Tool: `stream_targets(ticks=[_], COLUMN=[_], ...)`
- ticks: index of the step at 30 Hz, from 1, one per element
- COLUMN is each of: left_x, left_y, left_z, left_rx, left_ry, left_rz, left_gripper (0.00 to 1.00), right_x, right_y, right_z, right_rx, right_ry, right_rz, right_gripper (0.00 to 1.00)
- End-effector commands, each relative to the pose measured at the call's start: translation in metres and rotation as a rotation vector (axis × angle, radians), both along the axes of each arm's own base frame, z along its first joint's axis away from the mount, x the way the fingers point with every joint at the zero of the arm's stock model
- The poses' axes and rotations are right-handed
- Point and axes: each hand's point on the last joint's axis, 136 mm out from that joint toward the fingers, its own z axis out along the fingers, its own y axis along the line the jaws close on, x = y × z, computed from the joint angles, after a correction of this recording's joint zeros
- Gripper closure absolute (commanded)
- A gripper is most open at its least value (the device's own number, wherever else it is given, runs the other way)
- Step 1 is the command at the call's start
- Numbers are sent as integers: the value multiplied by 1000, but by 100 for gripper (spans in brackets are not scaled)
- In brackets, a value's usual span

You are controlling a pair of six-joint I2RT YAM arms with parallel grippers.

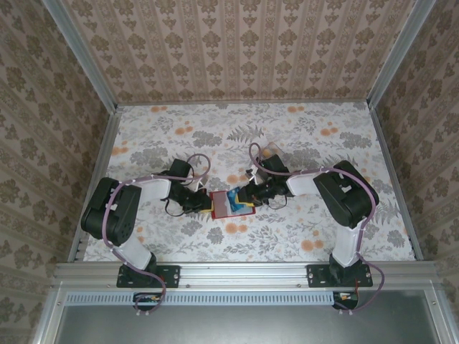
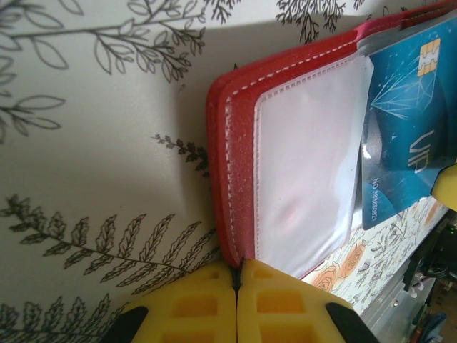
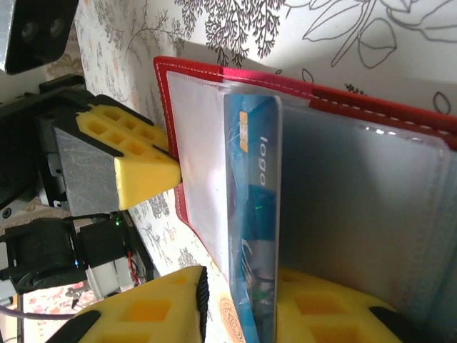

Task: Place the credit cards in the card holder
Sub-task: Insert the credit card into the card slot.

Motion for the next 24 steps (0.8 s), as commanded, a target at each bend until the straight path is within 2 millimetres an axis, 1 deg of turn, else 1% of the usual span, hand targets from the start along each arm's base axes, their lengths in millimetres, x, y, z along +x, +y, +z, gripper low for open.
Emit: stream_targets(ticks=[1, 5, 8, 13, 15, 16, 17, 18, 19, 20, 24], left_x=[2, 2, 2, 2, 1, 2, 2, 2, 2, 2, 2], left_y=[1, 2, 2, 3, 3, 3, 3, 3, 3, 3, 3], left_z=[-3, -4, -4, -4, -3, -3, -3, -3, -3, -3, -3], left_rx=[8, 5, 4, 3, 0, 1, 1, 1, -2, -1, -1], left_ry=[-5, -4, -4, -4, -5, -6, -6, -6, -7, -6, -6], left_rz=[-14, -15, -13, -11, -14, -13, -12, -12, -12, -11, -11], left_gripper=[94, 94, 94, 94, 94, 94, 94, 94, 94, 94, 94], right_x=[1, -2, -4, -7, -8, -9, -10, -11, -12, -13, -15], right_y=[-4, -7, -10, -13, -14, -14, -14, -13, -13, -11, -7], right_z=[-1, -6, -9, -7, -9, -9, -9, -9, -9, -9, -8], right_rx=[-43, -70, -90, -113, -125, -128, -127, -122, -116, -104, -75], right_ry=[-21, -2, 1, -3, 2, 6, 15, 17, 24, 30, 47], right_rz=[-19, -5, 1, 22, 29, 34, 41, 48, 51, 57, 69], right_gripper=[70, 69, 65, 65, 69, 76, 87, 94, 97, 100, 100])
